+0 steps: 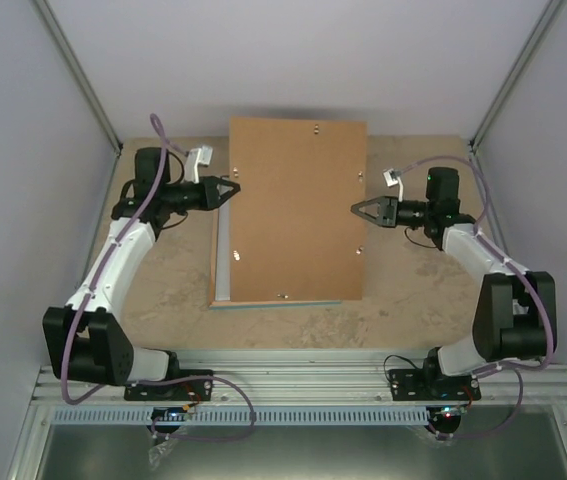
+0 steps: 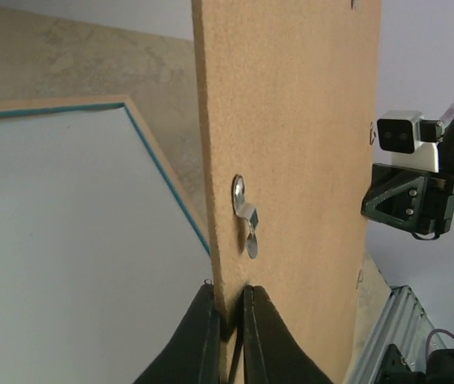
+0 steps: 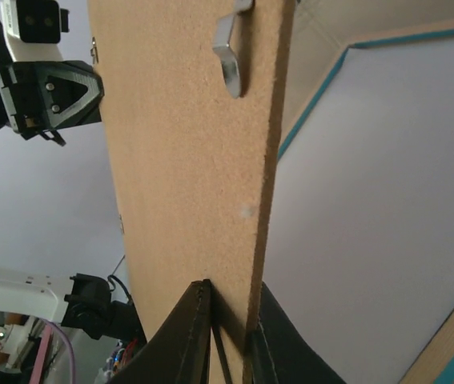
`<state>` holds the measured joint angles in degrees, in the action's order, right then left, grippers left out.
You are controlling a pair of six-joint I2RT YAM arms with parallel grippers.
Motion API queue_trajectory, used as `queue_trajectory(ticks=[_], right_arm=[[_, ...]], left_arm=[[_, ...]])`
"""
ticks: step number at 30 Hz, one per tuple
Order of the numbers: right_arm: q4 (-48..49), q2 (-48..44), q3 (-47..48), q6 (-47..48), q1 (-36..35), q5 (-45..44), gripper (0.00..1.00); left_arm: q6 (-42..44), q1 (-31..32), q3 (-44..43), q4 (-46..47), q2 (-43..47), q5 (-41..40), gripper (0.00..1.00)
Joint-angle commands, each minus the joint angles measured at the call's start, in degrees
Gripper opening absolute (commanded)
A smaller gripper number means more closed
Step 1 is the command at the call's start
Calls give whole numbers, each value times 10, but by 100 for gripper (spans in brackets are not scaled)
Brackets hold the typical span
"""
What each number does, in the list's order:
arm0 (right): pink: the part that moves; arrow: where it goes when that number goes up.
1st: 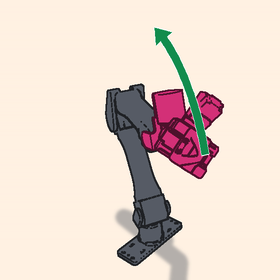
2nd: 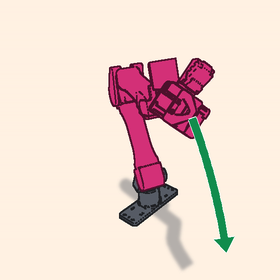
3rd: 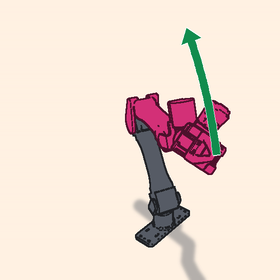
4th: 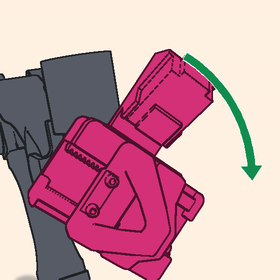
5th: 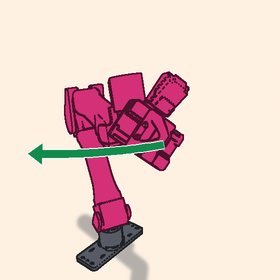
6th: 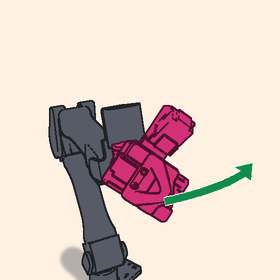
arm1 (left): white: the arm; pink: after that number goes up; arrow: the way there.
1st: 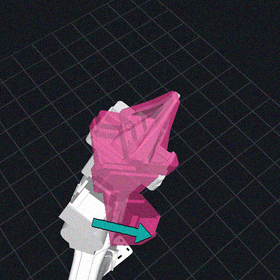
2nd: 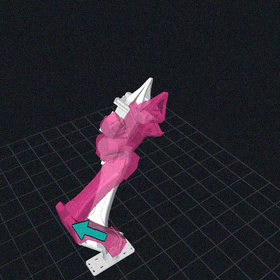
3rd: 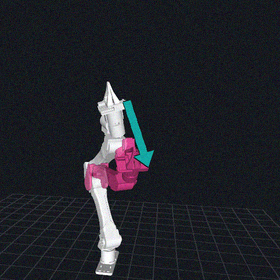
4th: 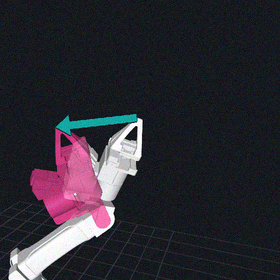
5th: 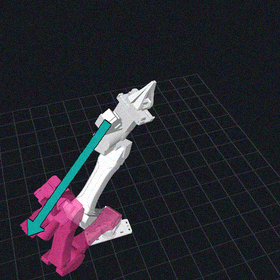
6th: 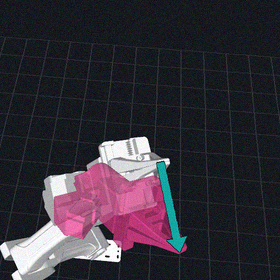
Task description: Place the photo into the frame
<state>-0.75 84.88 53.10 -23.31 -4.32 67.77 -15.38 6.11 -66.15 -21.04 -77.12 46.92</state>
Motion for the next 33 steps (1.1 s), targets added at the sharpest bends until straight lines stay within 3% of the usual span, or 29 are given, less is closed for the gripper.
queue_trajectory(ticks=[1,14,33], right_arm=[[-18,30,13,20,-39,25,1],[-11,194,89,-15,-50,23,0],[74,278,125,-31,-93,-56,1]], left_arm=[[23,1,7,0,-30,-117,0],[74,-15,6,-24,-106,-229,0],[115,-22,-22,38,-224,-310,0]])
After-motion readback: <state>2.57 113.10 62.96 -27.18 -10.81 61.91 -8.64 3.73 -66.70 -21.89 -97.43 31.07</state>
